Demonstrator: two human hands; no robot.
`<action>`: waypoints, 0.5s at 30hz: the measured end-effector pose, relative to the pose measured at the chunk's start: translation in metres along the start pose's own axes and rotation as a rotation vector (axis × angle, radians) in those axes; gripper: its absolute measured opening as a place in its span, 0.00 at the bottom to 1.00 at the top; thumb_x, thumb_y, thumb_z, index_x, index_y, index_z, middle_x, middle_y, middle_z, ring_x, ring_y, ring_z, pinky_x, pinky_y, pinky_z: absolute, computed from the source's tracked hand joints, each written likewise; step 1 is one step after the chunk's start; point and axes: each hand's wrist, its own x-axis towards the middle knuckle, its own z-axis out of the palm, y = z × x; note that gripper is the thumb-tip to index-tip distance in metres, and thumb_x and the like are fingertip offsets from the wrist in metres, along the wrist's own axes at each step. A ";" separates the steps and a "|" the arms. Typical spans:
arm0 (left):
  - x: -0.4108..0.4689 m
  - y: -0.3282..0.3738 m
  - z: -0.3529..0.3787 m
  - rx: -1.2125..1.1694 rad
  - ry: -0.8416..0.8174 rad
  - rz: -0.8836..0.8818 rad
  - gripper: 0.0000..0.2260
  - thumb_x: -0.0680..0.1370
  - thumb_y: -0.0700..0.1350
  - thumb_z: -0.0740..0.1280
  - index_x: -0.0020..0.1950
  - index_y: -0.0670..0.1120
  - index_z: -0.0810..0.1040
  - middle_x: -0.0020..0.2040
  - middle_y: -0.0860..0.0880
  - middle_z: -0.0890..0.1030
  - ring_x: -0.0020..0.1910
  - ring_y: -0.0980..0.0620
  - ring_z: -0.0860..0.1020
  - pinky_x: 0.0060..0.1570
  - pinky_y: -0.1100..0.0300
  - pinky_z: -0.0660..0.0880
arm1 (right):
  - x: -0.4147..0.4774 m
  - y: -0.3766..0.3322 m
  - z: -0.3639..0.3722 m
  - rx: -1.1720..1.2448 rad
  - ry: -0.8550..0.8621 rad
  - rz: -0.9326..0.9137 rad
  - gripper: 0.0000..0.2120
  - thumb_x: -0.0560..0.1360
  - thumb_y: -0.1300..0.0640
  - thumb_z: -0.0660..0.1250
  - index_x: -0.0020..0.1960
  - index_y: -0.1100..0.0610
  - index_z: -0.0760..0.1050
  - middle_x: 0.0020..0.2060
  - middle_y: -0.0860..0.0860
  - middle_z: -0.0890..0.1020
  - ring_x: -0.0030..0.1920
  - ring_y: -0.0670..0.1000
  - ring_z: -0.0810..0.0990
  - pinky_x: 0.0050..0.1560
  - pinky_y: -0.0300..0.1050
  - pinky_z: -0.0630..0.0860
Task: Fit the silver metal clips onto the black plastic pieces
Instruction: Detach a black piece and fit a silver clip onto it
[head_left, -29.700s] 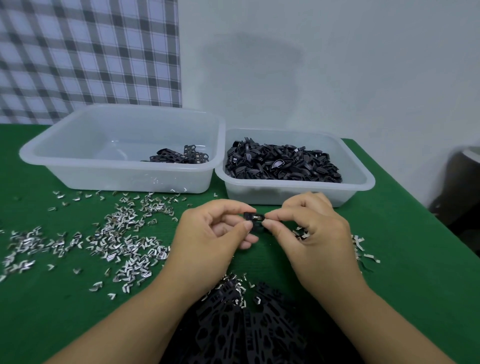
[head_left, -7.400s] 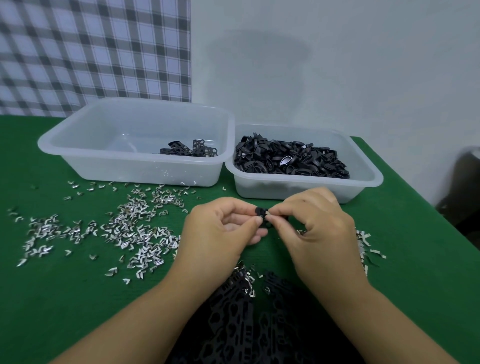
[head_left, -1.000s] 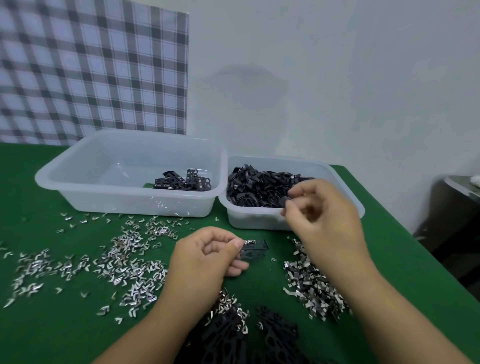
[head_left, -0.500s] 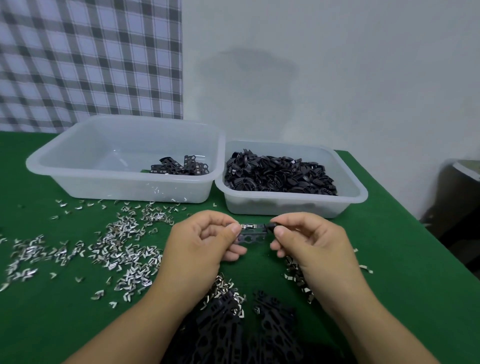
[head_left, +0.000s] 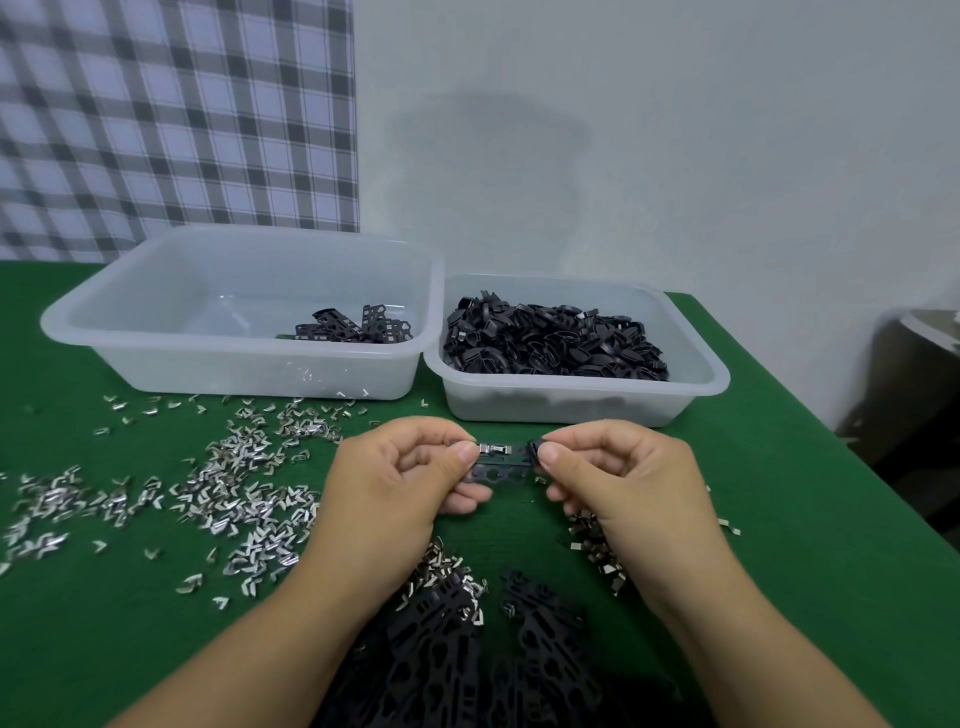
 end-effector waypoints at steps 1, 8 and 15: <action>0.000 0.000 0.000 -0.001 -0.001 0.000 0.03 0.73 0.36 0.70 0.41 0.42 0.81 0.30 0.44 0.82 0.30 0.49 0.83 0.30 0.66 0.77 | 0.000 0.000 0.000 -0.002 -0.004 0.002 0.02 0.68 0.63 0.73 0.38 0.58 0.81 0.28 0.53 0.82 0.27 0.45 0.78 0.29 0.34 0.73; 0.000 -0.001 0.000 0.017 0.010 0.004 0.03 0.73 0.37 0.70 0.40 0.44 0.81 0.30 0.45 0.82 0.31 0.49 0.83 0.30 0.66 0.77 | 0.000 0.000 -0.002 -0.018 -0.049 0.024 0.02 0.68 0.63 0.72 0.39 0.58 0.82 0.30 0.53 0.83 0.28 0.45 0.78 0.29 0.35 0.74; 0.000 0.000 0.001 0.032 0.003 0.001 0.04 0.73 0.36 0.70 0.40 0.44 0.81 0.30 0.45 0.82 0.30 0.49 0.83 0.30 0.66 0.78 | 0.000 0.001 -0.001 -0.046 -0.044 0.019 0.01 0.68 0.62 0.73 0.38 0.57 0.82 0.31 0.53 0.84 0.27 0.45 0.77 0.28 0.35 0.73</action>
